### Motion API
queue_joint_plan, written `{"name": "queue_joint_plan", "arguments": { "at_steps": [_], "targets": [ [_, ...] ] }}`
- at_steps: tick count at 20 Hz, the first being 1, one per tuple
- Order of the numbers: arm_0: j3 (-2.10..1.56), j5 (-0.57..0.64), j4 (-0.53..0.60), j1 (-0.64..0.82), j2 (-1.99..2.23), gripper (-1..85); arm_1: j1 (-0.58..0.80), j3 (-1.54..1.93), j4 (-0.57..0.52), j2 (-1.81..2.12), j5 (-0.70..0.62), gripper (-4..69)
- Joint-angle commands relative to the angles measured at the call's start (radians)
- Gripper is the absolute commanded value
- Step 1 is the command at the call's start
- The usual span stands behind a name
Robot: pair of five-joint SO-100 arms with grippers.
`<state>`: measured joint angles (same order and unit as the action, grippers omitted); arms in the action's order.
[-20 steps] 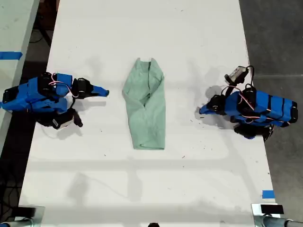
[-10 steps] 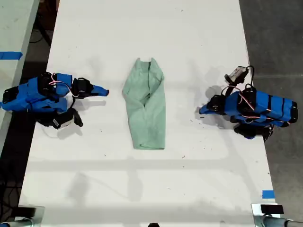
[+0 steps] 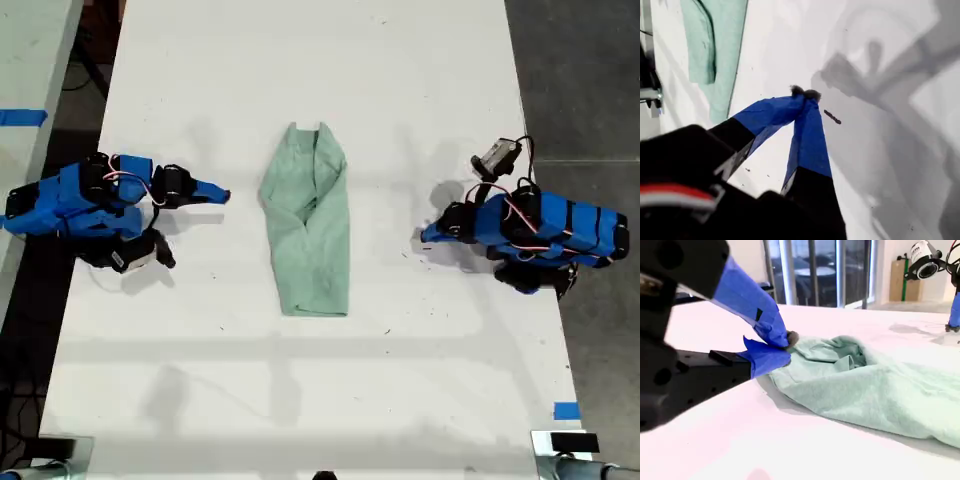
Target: Fold t shirt
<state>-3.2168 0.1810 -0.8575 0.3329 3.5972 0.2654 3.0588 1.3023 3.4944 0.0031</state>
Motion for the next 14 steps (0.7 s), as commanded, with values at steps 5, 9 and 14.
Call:
{"name": "queue_joint_plan", "arguments": {
  "at_steps": [5,9,14],
  "targets": [
    [-0.009,-0.017,-0.003,0.018,0.005,-0.1,0.002,0.054,0.003,0.014,0.046,-1.9],
    [-0.009,-0.017,-0.005,0.018,0.005,-0.1,0.002,0.054,0.005,0.014,0.049,-1.9],
    [-0.008,-0.017,-0.005,0.018,0.005,-0.1,0.003,0.054,0.005,0.014,0.049,-1.9]
  ]
}}
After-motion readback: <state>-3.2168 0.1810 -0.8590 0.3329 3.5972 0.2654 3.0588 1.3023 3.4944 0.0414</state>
